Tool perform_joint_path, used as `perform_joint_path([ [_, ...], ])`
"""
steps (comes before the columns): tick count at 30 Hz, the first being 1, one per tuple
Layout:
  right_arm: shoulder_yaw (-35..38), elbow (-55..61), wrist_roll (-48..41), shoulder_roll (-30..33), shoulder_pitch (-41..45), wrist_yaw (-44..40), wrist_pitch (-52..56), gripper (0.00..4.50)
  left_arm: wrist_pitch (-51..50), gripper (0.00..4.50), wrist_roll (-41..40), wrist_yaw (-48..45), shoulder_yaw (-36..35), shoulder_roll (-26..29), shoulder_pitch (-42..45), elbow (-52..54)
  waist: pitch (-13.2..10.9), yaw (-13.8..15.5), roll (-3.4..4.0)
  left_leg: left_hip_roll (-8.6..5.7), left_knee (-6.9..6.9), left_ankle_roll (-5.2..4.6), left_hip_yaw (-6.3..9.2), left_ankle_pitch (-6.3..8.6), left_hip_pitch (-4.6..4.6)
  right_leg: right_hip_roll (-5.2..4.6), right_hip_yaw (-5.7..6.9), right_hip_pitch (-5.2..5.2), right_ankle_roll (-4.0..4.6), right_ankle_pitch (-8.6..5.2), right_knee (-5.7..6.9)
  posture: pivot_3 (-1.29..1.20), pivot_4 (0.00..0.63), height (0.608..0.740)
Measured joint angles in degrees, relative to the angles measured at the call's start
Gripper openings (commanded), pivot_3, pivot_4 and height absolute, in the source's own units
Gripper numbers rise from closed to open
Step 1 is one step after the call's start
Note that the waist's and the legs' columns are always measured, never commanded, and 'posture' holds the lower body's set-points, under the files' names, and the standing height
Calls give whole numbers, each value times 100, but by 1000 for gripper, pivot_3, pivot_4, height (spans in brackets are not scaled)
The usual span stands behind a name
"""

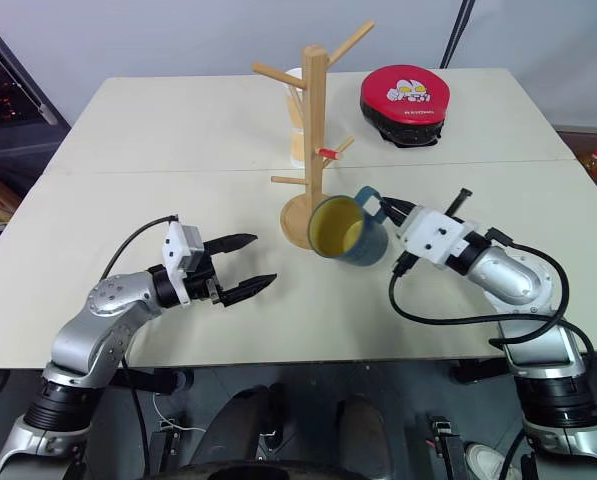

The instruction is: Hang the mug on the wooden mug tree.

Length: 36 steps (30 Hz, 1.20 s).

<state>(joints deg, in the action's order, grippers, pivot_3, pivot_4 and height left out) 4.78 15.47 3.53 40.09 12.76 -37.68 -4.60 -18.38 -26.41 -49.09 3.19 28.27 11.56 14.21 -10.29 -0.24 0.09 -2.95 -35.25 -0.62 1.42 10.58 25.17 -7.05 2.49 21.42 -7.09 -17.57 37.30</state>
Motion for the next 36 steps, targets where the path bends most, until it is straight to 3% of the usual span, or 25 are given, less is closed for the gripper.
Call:
perform_joint_path([
  [15, -309, 643, 197, 159, 1220, -112, 1057, 23, 110, 4500, -131, -200, -395, 183, 55, -95, -1, 87, -2, 0, 1, 0, 0, 0, 6, -3, 0, 3, 0, 0, -7, 0, 150, 740],
  [34, -733, 165, 380, 159, 1660, -215, 1561, 23, -380, 4500, -794, -78, -619, 224, 456, 468, -1, 76, -3, -2, 0, -1, -1, 0, 6, 0, 2, 3, -1, 1, -5, 0, 150, 740],
  [35, -748, 146, 386, 158, 1684, -218, 1573, 624, -380, 4500, -794, -76, -619, 224, 456, 469, -2, 76, -3, -1, 0, -1, -1, 0, 6, 1, 2, 3, -1, 1, -5, 0, 150, 740],
  [36, -760, 123, 385, 150, 1713, -220, 1602, 893, -380, 4500, -794, -73, -619, 224, 457, 471, -1, 77, -3, -1, 0, -1, -1, 0, 6, 0, 2, 3, -1, 1, -5, 0, 150, 740],
])
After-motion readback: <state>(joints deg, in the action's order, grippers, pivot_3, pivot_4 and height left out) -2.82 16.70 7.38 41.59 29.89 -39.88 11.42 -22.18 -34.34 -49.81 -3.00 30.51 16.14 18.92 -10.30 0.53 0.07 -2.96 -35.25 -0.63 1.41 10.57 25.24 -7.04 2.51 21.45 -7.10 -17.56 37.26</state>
